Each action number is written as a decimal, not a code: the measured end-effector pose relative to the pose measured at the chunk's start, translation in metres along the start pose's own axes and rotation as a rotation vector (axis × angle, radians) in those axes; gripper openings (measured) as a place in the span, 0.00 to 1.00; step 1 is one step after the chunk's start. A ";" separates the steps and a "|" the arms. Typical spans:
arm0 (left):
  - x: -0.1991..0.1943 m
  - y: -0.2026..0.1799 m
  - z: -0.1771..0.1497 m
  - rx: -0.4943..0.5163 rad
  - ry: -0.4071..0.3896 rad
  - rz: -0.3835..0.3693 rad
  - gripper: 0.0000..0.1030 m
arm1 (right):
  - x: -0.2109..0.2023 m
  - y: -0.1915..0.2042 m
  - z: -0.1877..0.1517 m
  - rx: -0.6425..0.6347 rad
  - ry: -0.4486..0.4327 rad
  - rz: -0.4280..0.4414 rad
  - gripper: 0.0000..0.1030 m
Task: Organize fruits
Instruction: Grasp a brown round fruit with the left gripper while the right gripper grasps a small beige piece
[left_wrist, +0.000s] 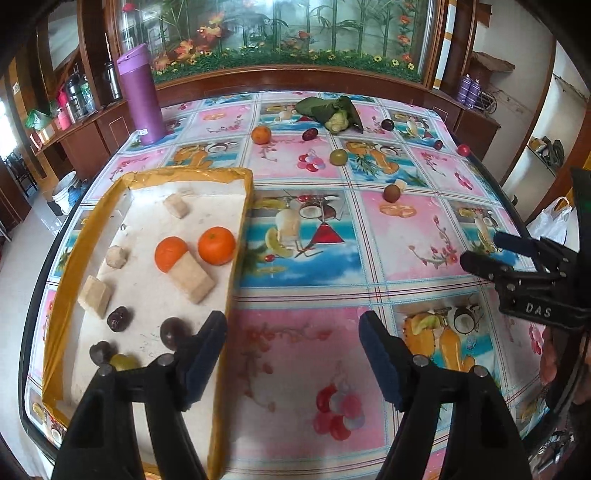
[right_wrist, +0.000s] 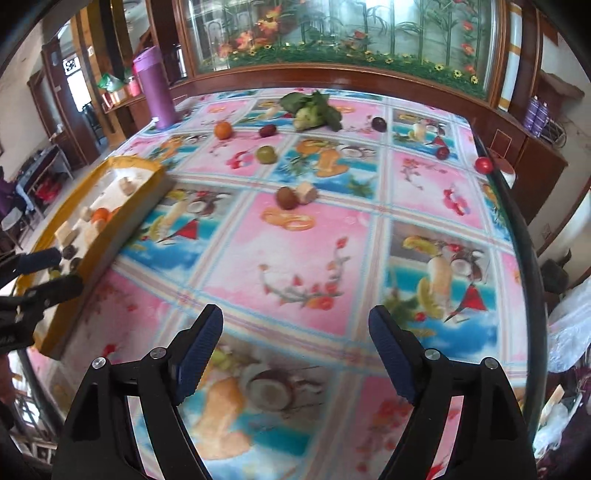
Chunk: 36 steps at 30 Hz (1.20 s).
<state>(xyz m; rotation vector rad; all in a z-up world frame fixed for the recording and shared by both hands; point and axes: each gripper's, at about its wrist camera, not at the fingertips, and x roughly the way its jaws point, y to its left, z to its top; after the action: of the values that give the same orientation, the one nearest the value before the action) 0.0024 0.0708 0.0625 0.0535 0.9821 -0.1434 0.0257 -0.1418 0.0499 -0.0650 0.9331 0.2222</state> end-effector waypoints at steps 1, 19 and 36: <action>0.002 -0.002 0.000 -0.002 0.006 0.000 0.75 | 0.003 -0.004 0.005 -0.006 -0.007 -0.001 0.79; 0.017 -0.004 -0.004 -0.082 0.077 0.033 0.75 | 0.088 -0.024 0.076 -0.281 0.009 0.150 0.47; 0.030 -0.020 0.007 -0.060 0.105 0.030 0.75 | 0.088 -0.024 0.068 -0.341 0.089 0.451 0.43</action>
<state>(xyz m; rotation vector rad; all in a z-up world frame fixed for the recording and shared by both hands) 0.0219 0.0469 0.0418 0.0209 1.0892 -0.0838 0.1356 -0.1406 0.0188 -0.1798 0.9831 0.8013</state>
